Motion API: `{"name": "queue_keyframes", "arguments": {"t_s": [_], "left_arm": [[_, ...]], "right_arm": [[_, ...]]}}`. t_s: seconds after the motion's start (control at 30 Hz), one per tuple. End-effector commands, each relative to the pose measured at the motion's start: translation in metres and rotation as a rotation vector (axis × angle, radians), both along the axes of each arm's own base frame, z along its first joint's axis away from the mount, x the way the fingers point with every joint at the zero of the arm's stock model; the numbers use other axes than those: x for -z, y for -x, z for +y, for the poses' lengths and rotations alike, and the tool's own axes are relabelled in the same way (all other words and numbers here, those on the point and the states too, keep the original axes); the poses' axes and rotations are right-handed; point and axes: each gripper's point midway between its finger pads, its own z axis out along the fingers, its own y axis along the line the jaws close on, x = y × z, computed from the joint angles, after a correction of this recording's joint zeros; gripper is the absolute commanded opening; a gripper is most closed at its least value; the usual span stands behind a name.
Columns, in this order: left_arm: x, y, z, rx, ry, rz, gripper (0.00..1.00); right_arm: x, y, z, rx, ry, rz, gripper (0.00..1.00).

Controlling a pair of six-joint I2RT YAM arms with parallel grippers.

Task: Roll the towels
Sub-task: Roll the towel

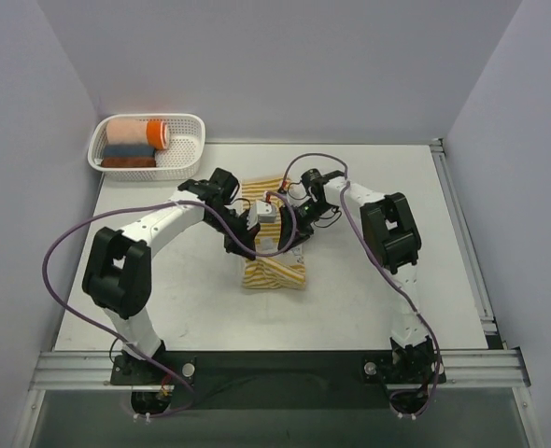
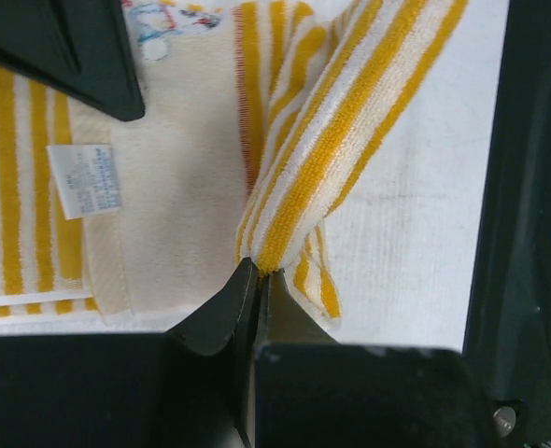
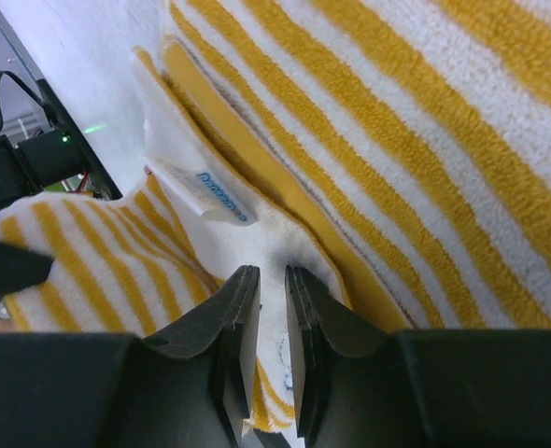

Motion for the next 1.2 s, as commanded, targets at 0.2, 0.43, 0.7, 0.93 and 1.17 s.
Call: {"name": "queue_keyframes", "arguments": {"t_s": [0.2,0.43,0.7,0.93,1.17], "left_arm": [[-0.009,-0.042,-0.008,-0.059,0.081,0.042,0.04],[0.011,-0.067,-0.006,-0.129,0.081,0.132,0.06],[0.039,-0.109,0.004,-0.294,0.095,0.318,0.09],[0.061,-0.120,0.009,-0.342,0.066,0.396,0.13],[0.069,-0.119,0.012,-0.363,0.051,0.427,0.15]], "right_arm": [[-0.069,-0.054,-0.018,0.100,-0.056,-0.146,0.22],[-0.112,-0.058,-0.041,0.145,-0.180,-0.169,0.54],[-0.124,-0.028,-0.052,0.102,-0.249,-0.184,0.80],[-0.091,-0.002,-0.037,0.043,-0.215,-0.117,0.75],[-0.059,0.020,-0.015,0.006,-0.152,-0.087,0.65]]}}
